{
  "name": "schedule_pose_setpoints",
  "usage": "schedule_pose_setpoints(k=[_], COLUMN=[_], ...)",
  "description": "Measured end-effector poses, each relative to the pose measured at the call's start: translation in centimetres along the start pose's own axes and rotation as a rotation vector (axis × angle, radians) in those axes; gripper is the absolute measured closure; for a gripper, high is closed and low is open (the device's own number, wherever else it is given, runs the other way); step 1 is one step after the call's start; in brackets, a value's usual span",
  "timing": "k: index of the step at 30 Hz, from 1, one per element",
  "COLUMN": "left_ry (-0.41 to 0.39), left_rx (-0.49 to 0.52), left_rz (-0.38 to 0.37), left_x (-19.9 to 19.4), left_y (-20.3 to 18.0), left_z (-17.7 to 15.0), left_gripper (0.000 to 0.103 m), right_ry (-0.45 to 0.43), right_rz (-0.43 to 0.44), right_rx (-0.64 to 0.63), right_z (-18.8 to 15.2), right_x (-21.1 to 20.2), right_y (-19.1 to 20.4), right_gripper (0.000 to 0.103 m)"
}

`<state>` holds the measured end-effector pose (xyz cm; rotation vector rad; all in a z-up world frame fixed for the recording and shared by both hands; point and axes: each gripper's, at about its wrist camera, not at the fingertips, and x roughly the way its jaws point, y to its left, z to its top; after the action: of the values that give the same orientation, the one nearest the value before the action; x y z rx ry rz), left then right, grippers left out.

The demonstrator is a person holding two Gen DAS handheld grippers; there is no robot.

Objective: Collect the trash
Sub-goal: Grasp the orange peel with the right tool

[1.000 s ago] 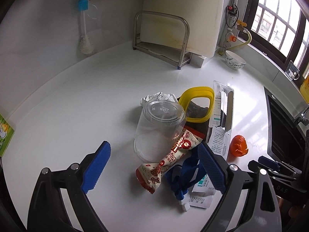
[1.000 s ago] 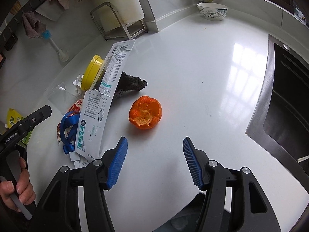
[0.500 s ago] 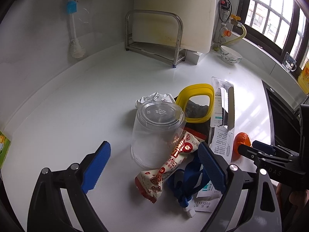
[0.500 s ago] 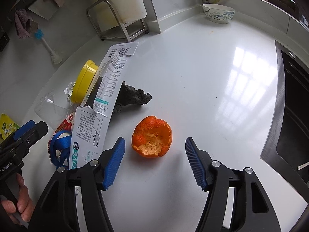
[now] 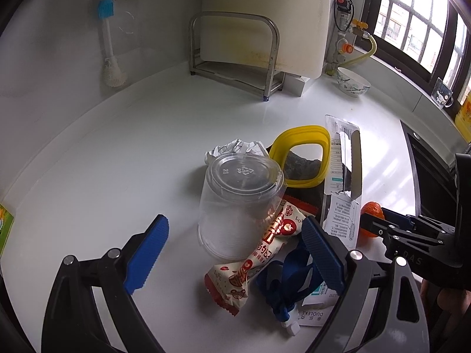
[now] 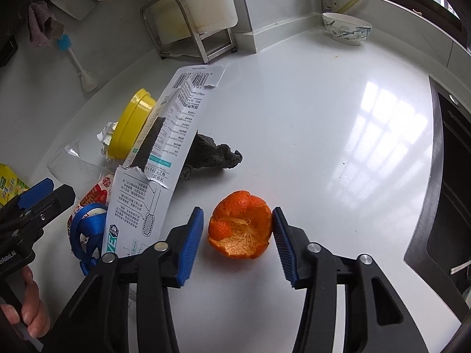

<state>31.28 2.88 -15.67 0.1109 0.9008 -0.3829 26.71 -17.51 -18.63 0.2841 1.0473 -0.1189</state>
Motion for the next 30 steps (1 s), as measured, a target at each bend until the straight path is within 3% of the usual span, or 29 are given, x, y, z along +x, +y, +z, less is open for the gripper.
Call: schedule_pose_setpoints(k=[4, 15, 20, 30], left_ry=[0.002, -0.026, -0.005, -0.016], left_rx=[-0.004, -0.019, -0.028, -0.047], left_rz=[0.004, 0.013, 0.001, 0.006], left_x=[0.6, 1.7, 2.1, 1.2], left_y=[0.0, 0.0, 0.2, 0.6], left_z=[0.1, 0.9, 1.1, 1.0], left_gripper=[0.013, 0.015, 0.038, 0.042], right_ry=[-0.01, -0.017, -0.014, -0.018], right_rz=[0.011, 0.013, 0.012, 0.025], right_rx=[0.003, 0.007, 0.01, 0.02], right_z=[0.0, -0.2, -0.2, -0.4], right_x=[-0.3, -0.6, -0.6, -1.3], right_y=[-0.1, -0.1, -0.1, 0.2], right_gripper=[0.073, 0.08, 0.081, 0.084])
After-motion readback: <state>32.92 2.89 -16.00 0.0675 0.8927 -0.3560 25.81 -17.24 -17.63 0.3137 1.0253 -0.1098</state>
